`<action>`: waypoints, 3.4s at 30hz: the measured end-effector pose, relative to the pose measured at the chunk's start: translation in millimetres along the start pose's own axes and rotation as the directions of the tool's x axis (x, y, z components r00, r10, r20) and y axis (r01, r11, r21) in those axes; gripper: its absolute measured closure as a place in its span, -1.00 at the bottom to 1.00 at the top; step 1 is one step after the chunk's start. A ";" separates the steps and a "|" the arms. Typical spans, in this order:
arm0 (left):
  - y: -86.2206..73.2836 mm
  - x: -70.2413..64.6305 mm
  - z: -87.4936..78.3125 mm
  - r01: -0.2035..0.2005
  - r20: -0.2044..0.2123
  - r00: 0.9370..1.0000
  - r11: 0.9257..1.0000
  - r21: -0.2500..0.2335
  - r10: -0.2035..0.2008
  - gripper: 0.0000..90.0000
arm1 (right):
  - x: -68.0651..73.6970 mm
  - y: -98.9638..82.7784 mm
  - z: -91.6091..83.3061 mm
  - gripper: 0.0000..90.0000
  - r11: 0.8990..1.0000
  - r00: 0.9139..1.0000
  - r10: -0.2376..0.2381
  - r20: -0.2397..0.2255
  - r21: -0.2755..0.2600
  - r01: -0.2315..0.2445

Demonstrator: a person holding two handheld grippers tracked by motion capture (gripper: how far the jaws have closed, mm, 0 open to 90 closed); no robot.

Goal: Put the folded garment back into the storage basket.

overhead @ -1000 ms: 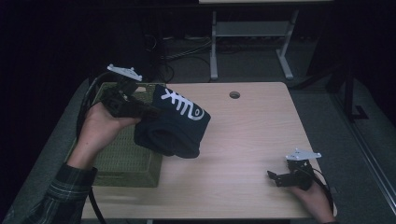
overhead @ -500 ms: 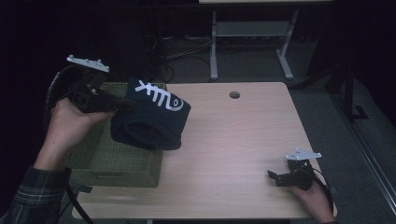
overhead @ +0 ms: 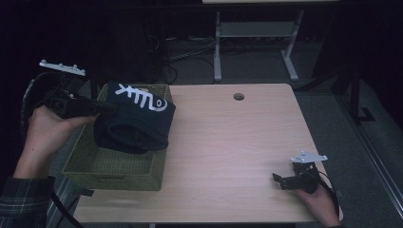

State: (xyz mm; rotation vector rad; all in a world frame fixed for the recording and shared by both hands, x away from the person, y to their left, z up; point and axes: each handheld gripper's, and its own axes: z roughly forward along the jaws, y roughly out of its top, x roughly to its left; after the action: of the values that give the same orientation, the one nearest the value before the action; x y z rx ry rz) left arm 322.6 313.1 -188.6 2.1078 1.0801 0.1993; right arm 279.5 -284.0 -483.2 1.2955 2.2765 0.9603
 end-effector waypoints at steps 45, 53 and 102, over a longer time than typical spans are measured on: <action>-61.3 87.9 40.9 0.190 -0.108 0.978 0.975 0.120 -0.177 0.76 | -0.5 0.2 0.1 -0.95 1.000 1.000 0.011 0.009 0.004 -0.011; -66.1 97.1 57.3 0.193 -0.120 0.978 0.965 0.177 -0.173 0.76 | -0.7 0.4 0.3 -0.95 1.000 1.000 0.011 0.011 0.004 -0.011; -92.2 125.3 102.6 0.249 -0.309 0.933 0.949 0.192 -0.182 -0.66 | -1.0 0.5 0.5 -0.95 1.000 1.000 0.008 0.013 0.002 -0.008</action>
State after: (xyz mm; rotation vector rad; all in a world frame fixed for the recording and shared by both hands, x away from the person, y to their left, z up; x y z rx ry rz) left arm 388.7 384.8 -347.4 2.1834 1.5670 0.2939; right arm 280.6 -284.5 -483.2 1.3092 2.2654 0.9496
